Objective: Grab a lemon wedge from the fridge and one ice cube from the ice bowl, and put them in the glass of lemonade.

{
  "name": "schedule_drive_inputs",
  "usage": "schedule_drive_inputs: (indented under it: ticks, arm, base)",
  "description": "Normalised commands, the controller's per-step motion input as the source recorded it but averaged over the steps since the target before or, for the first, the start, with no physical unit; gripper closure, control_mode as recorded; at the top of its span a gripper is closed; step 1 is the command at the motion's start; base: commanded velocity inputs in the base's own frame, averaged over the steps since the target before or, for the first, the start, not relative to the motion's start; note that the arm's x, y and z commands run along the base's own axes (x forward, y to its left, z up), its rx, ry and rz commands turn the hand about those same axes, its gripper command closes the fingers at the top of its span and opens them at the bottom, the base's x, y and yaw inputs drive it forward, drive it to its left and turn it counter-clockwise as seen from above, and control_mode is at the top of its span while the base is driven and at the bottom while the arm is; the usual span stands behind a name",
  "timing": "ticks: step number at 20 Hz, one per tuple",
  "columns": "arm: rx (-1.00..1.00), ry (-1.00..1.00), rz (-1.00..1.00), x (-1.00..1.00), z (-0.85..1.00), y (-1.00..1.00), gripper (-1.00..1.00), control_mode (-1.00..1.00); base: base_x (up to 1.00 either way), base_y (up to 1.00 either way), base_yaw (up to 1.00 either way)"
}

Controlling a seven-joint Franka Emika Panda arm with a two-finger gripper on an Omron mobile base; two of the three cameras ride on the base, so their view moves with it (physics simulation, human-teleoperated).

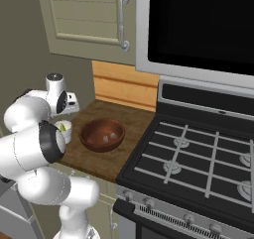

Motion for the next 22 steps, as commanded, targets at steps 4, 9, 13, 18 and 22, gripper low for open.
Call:
schedule_drive_inputs:
  ticks: [4,9,13,18,22]
  arm:
    - [0.05,-0.01,0.00,-0.20,0.09,-0.16,-1.00,-1.00]
    - [0.04,-0.02,0.00,-0.27,0.03,-0.13,-1.00,-1.00]
    - [0.03,-0.05,0.00,-0.30,0.00,-0.05,-1.00,-1.00]
    - [0.00,-0.01,-0.01,-0.34,0.00,-0.19,-1.00,-1.00]
    - [0.00,-0.01,-0.06,-0.04,-0.01,-0.24,-1.00,-1.00]
  base:
    - [0.00,0.00,0.00]
    - [0.00,0.00,0.00]
    - [0.00,0.00,0.00]
    - [0.00,0.00,0.00]
    - [0.00,0.00,0.00]
